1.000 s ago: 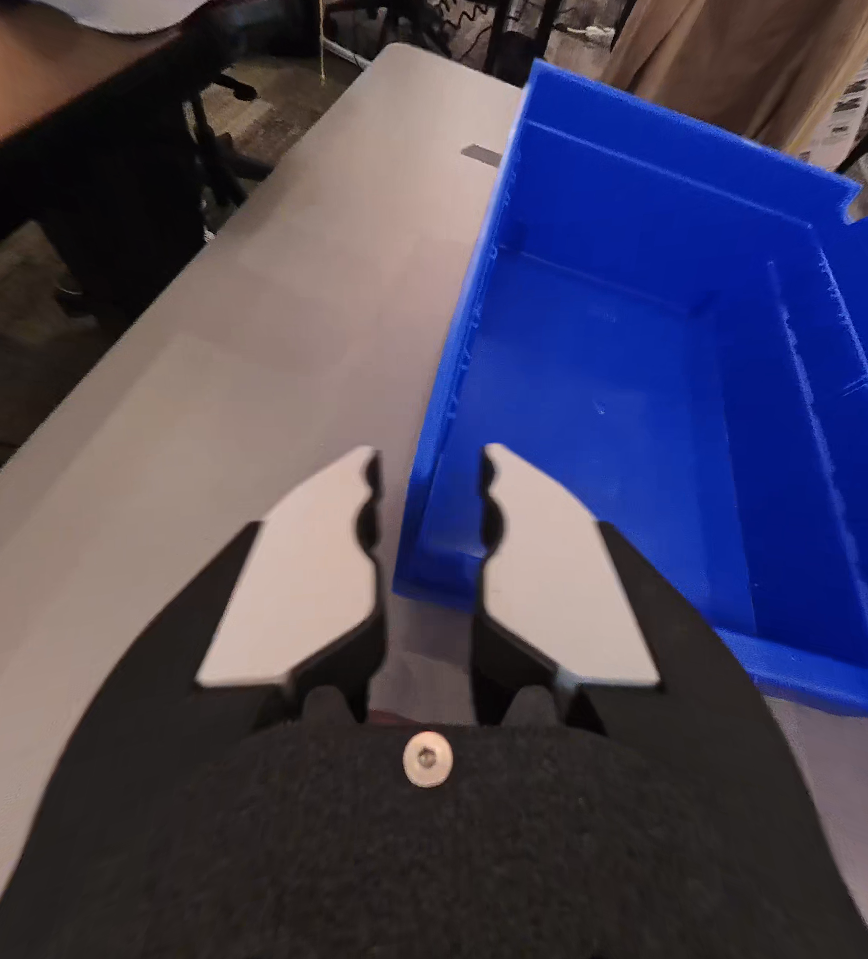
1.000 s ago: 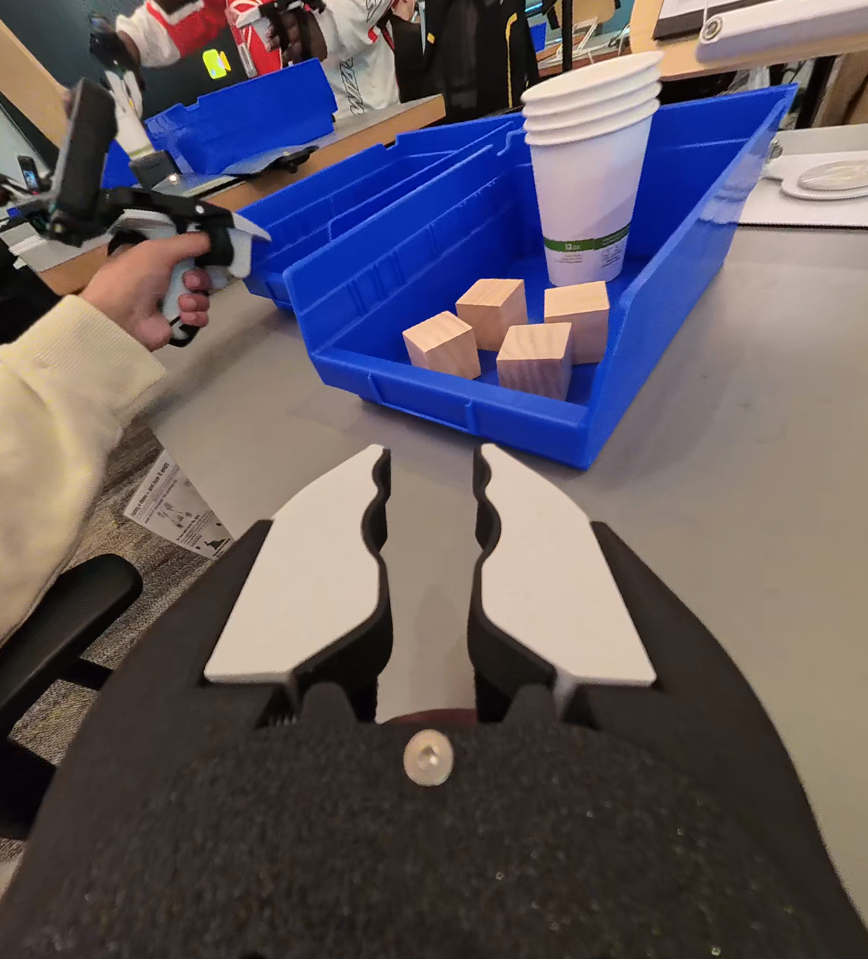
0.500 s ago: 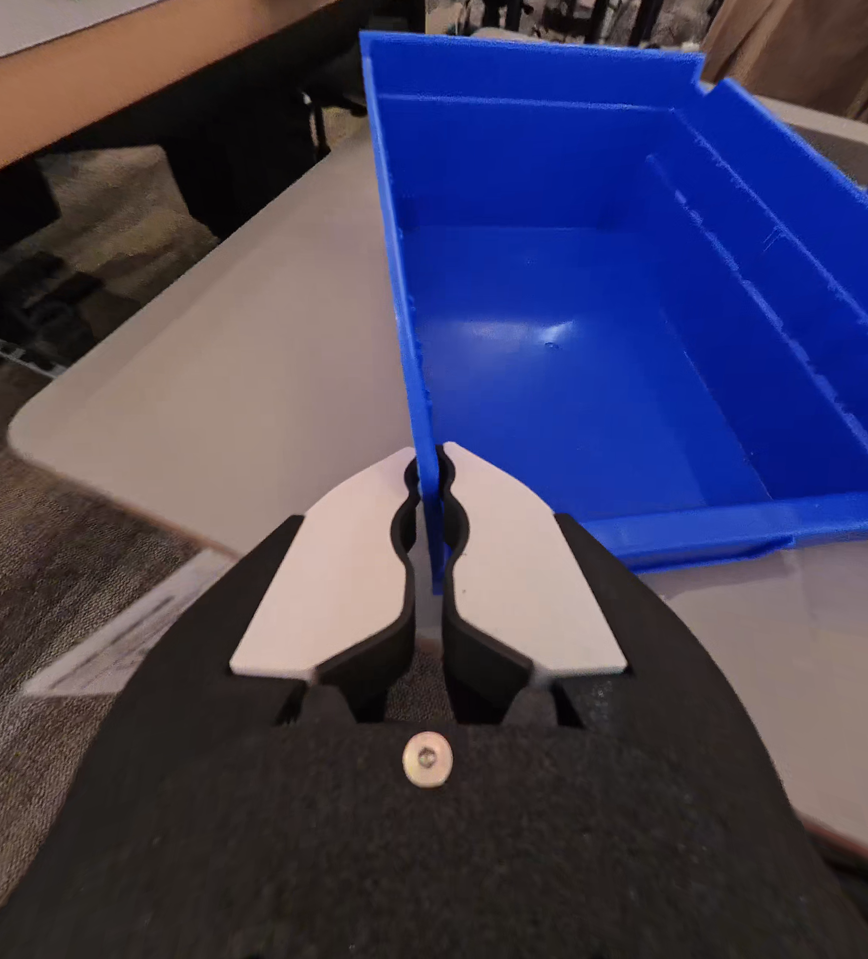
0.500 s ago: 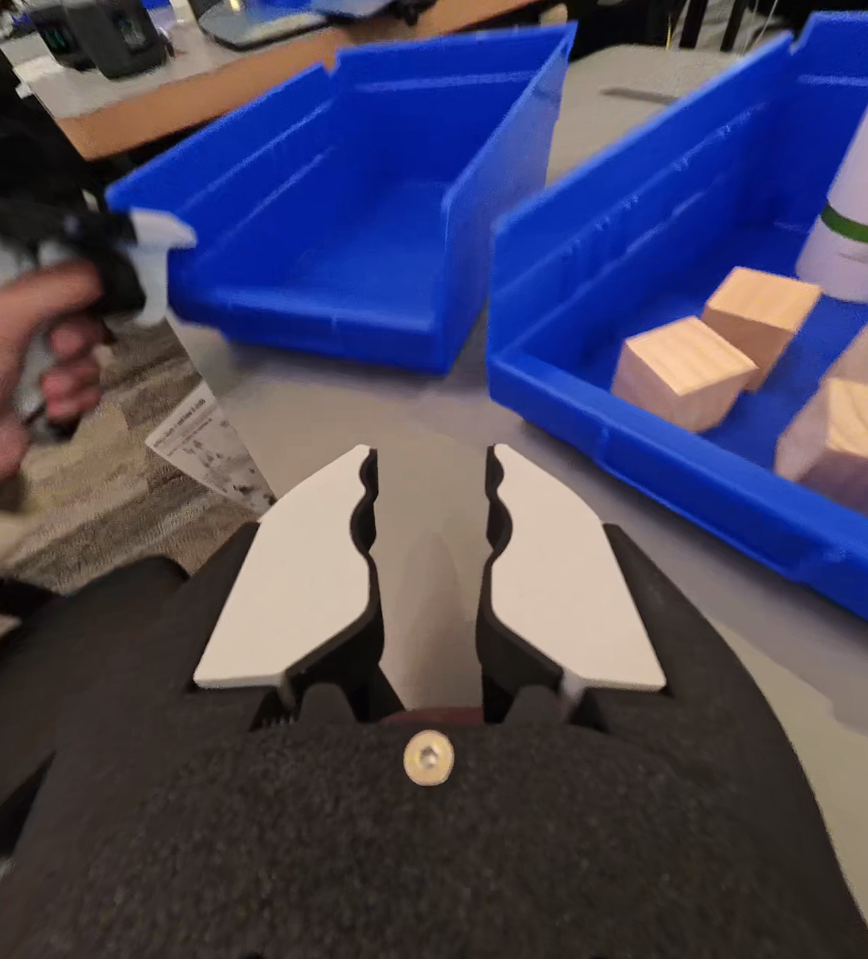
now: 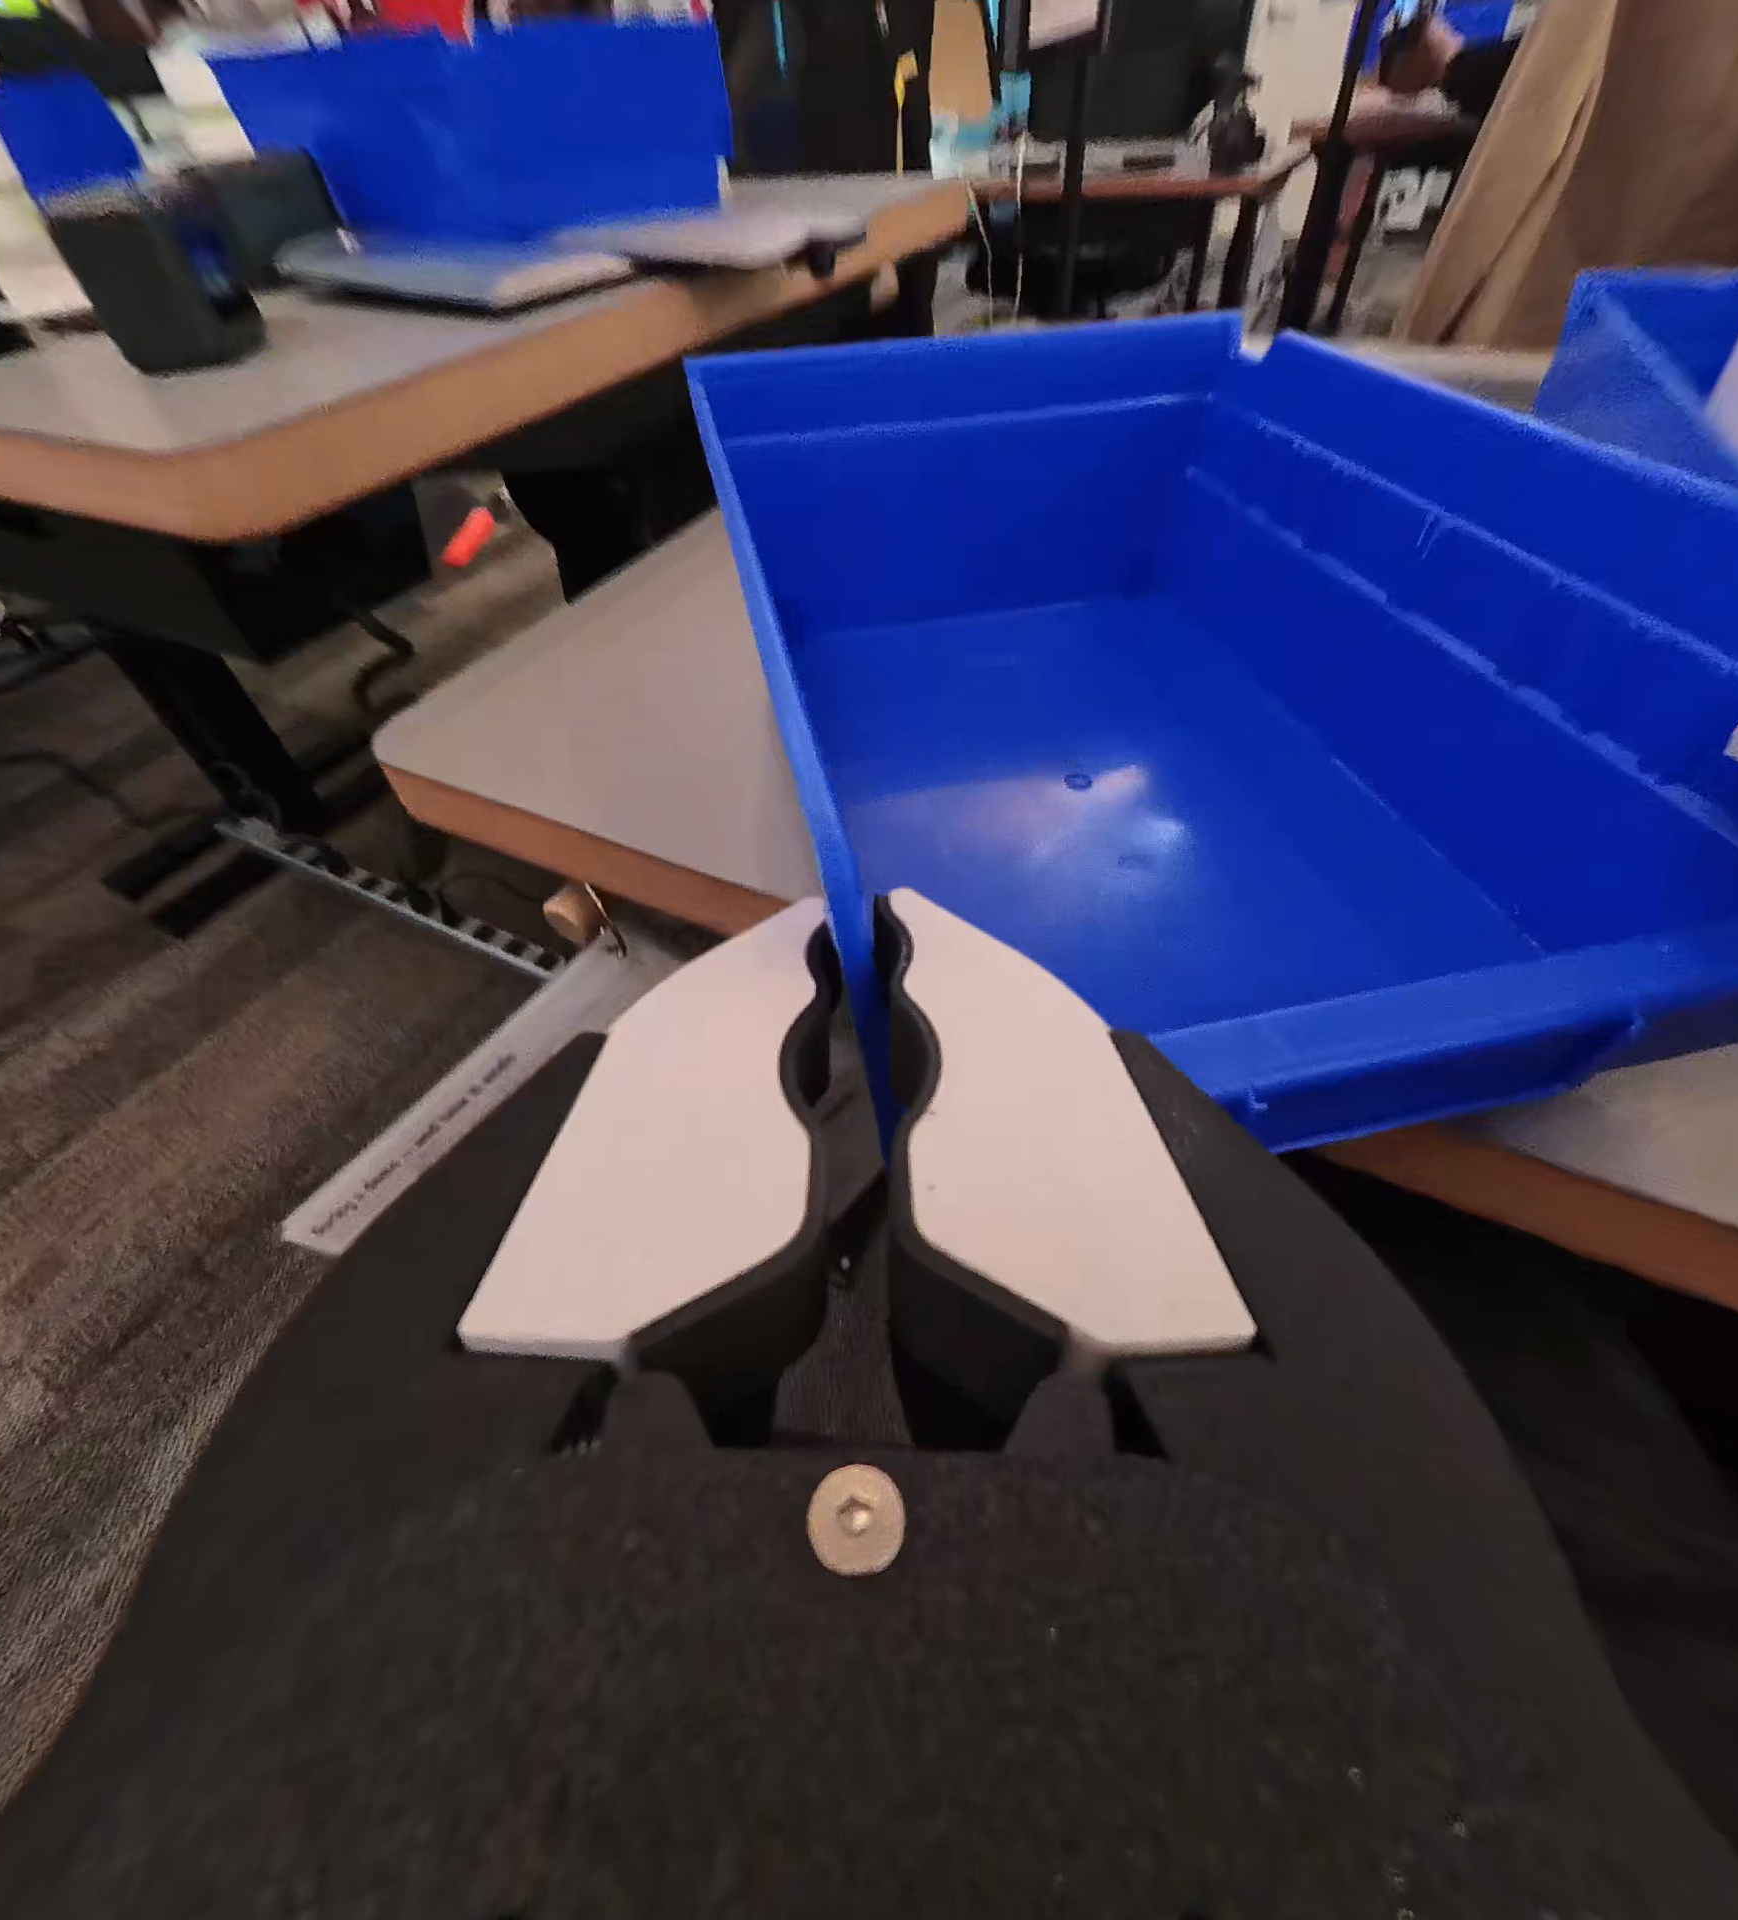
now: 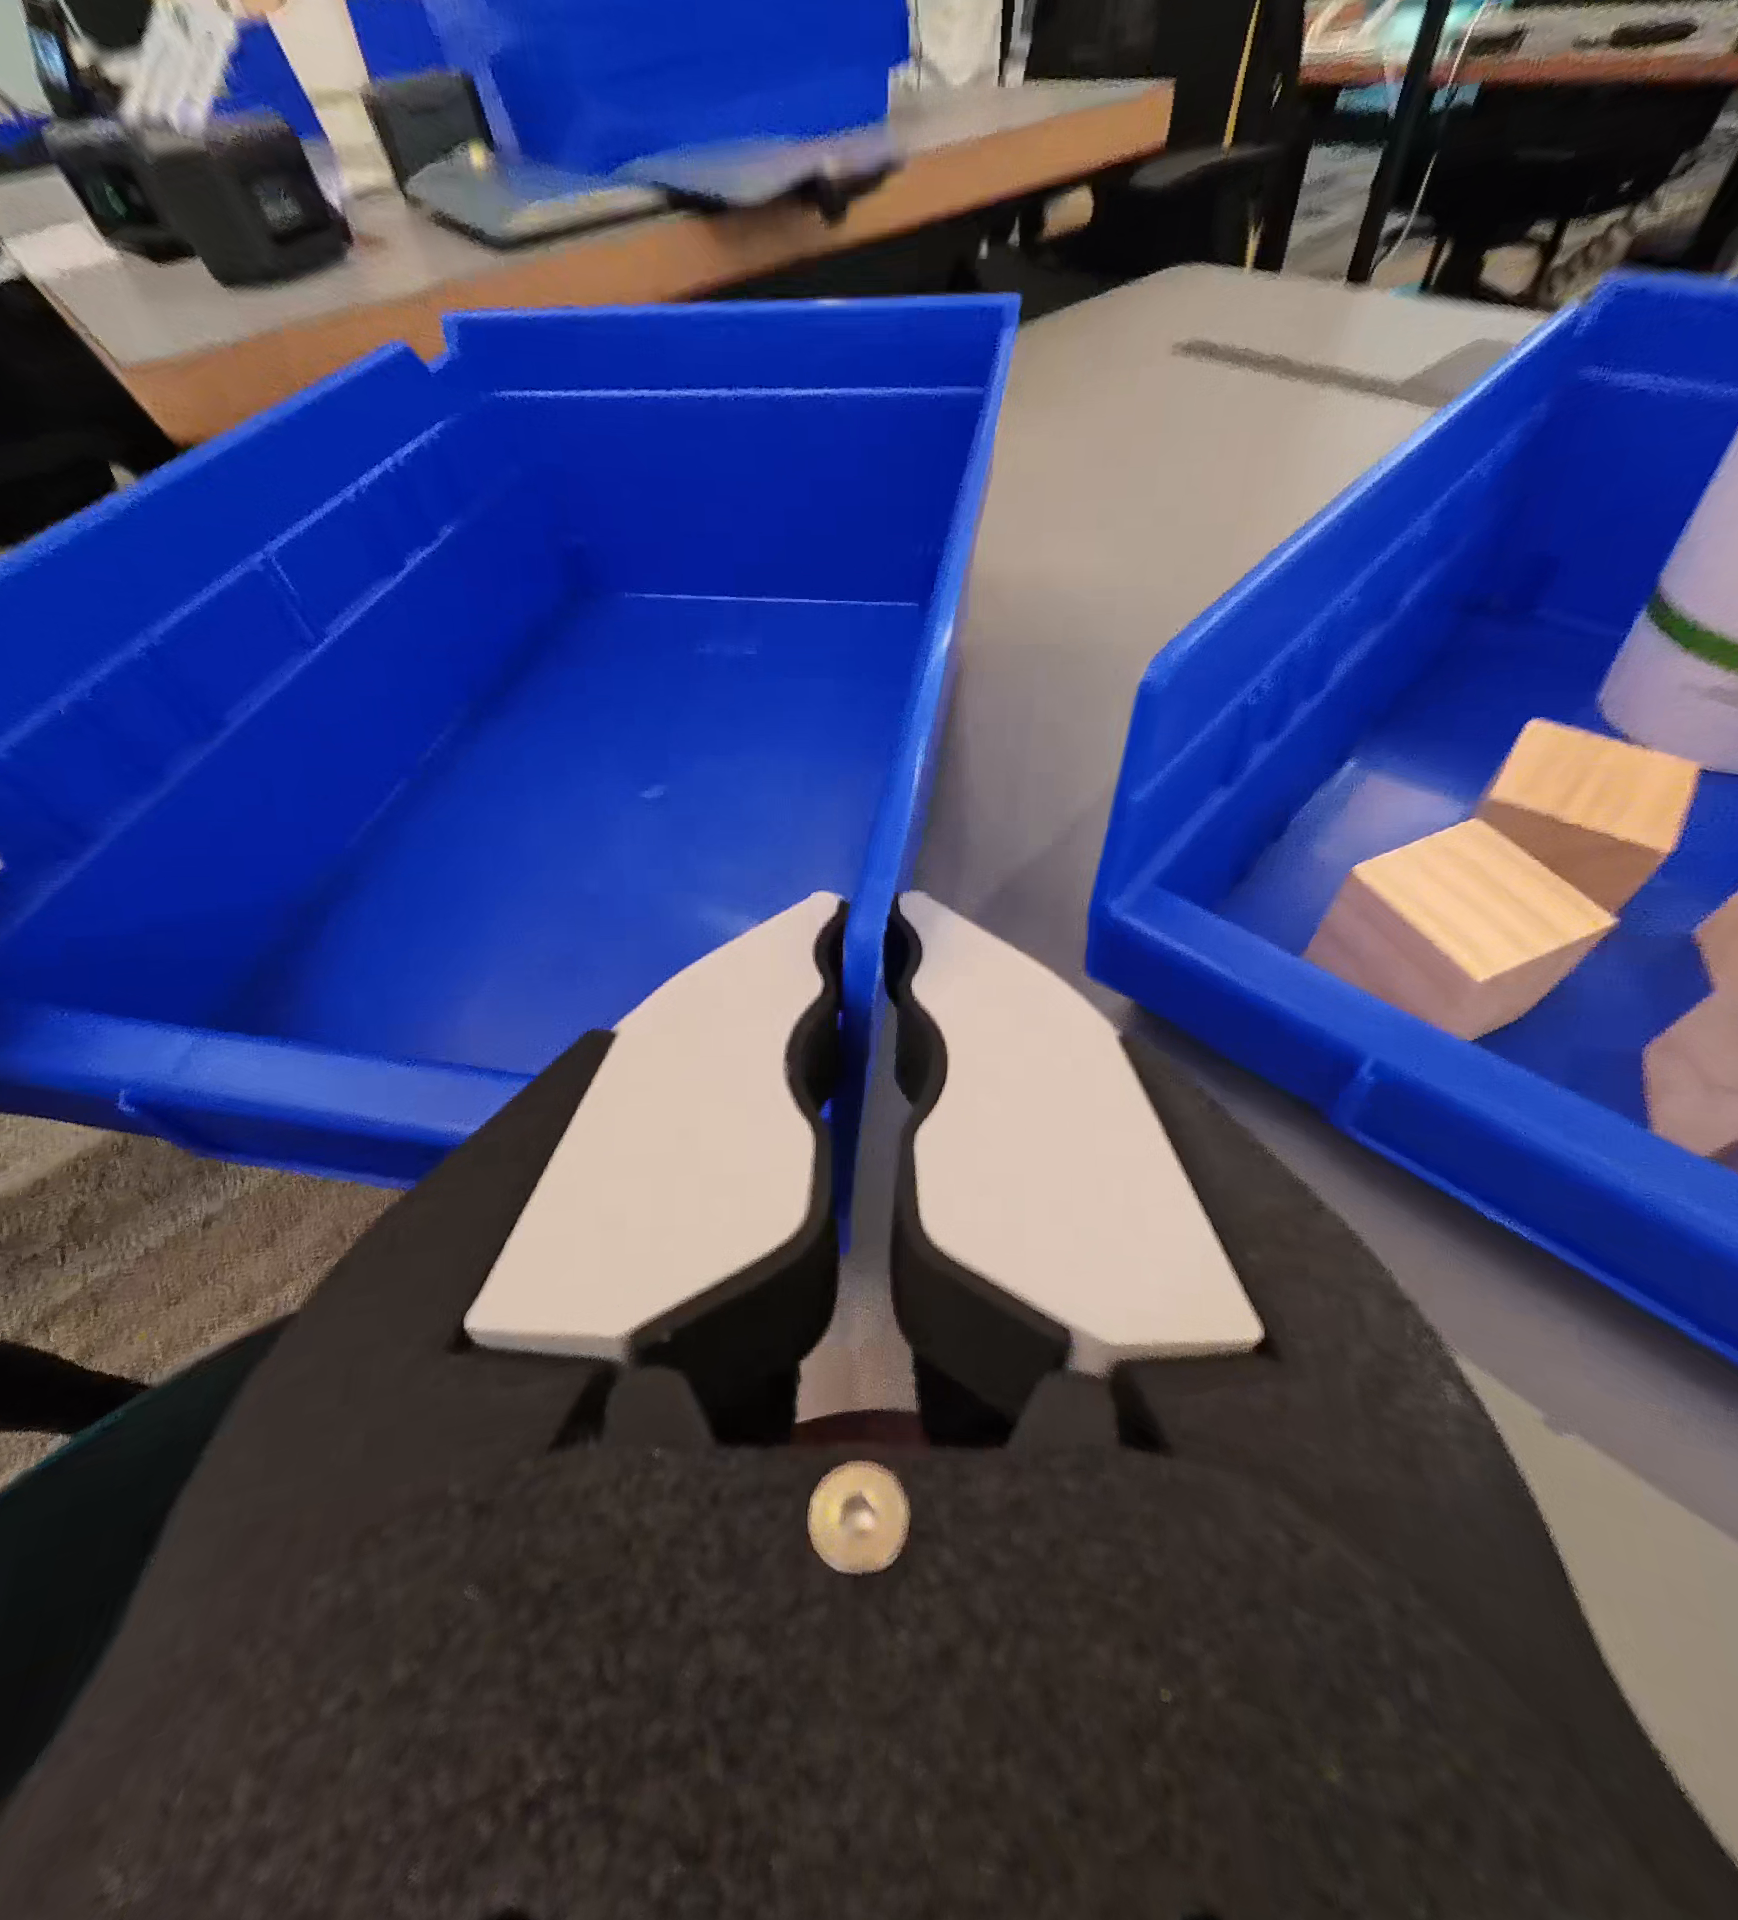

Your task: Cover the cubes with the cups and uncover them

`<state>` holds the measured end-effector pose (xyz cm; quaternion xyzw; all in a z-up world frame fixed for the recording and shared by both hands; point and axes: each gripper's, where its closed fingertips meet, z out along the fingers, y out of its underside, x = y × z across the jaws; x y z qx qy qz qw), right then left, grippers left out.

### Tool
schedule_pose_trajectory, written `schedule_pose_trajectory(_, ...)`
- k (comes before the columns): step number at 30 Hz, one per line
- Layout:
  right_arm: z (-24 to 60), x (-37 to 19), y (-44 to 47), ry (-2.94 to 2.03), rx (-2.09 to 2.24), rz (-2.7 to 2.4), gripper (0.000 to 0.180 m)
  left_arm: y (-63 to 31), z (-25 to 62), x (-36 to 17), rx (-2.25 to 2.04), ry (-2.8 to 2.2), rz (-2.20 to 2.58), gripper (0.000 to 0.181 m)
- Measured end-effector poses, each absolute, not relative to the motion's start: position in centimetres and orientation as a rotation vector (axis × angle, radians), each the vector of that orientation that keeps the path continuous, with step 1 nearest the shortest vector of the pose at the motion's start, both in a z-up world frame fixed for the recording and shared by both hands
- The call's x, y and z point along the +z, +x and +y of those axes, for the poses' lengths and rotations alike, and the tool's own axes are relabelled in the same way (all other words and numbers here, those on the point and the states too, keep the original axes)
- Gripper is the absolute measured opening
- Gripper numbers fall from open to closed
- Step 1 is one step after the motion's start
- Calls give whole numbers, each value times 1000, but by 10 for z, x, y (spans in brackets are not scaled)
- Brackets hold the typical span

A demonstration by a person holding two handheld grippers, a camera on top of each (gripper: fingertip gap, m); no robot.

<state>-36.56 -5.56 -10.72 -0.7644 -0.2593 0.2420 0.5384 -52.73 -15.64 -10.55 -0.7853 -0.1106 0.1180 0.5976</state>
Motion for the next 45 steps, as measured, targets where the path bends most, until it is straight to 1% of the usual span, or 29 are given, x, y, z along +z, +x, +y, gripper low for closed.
schedule_pose_trajectory(1, -58, -96, -361, -1785, 584, -599, 5, -524, -158, -94, 276, -1782, -251, 5)
schedule_pose_trajectory(5, -64, -30, -323, -1612, 556, -500, 5, -493, -158, -27, 310, -1608, -162, 5)
schedule_pose_trajectory(9, -59, 40, -241, -1494, 440, -368, 5, -426, -129, 39, 223, -1476, -14, 5)
schedule_pose_trajectory(12, -55, 71, -162, -1496, 297, -280, 5, -357, -94, 61, 76, -1468, 101, 6)
schedule_pose_trajectory(15, -56, 78, -74, -1536, 178, -178, 5, -273, -65, 63, -59, -1494, 230, 6)
schedule_pose_trajectory(19, -62, 52, 47, -1636, 43, -10, 5, -150, -38, 42, -197, -1556, 380, 6)
schedule_pose_trajectory(23, -68, 8, 156, -1728, 2, 154, 5, -34, -16, 1, -325, -1645, 500, 5)
schedule_pose_trajectory(25, -63, -19, 200, -1786, -27, 211, 5, 14, -3, -24, -364, -1701, 514, 4)
schedule_pose_trajectory(28, -45, -62, 244, -1873, -34, 241, 5, 60, 16, -61, -352, -1768, 512, 4)
schedule_pose_trajectory(31, -30, -102, 269, -1963, -5, 205, 6, 83, 24, -103, -341, -1849, 535, 5)
schedule_pose_trajectory(33, -23, -117, 281, -1947, 10, 215, 4, 93, 20, -124, -323, -1856, 579, 7)
schedule_pose_trajectory(34, -22, -126, 285, -1967, 2, 208, 4, 98, 15, -135, -336, -1880, 611, 12)
schedule_pose_trajectory(35, -21, -127, 284, -1942, 23, 193, 4, 101, 11, -138, -351, -1893, 645, 22)
schedule_pose_trajectory(39, -21, -127, 285, -1955, 20, 184, 5, 106, 3, -142, -424, -1945, 673, 37)
schedule_pose_trajectory(41, -22, -126, 286, -1963, -44, 154, 7, 105, -4, -141, -466, -1958, 679, 39)
schedule_pose_trajectory(44, -24, -124, 293, -1965, -99, 145, 17, 98, -25, -133, -524, -1939, 746, 46)
schedule_pose_trajectory(45, -26, -122, 294, -1960, -98, 154, 17, 87, -31, -129, -511, -1926, 773, 50)
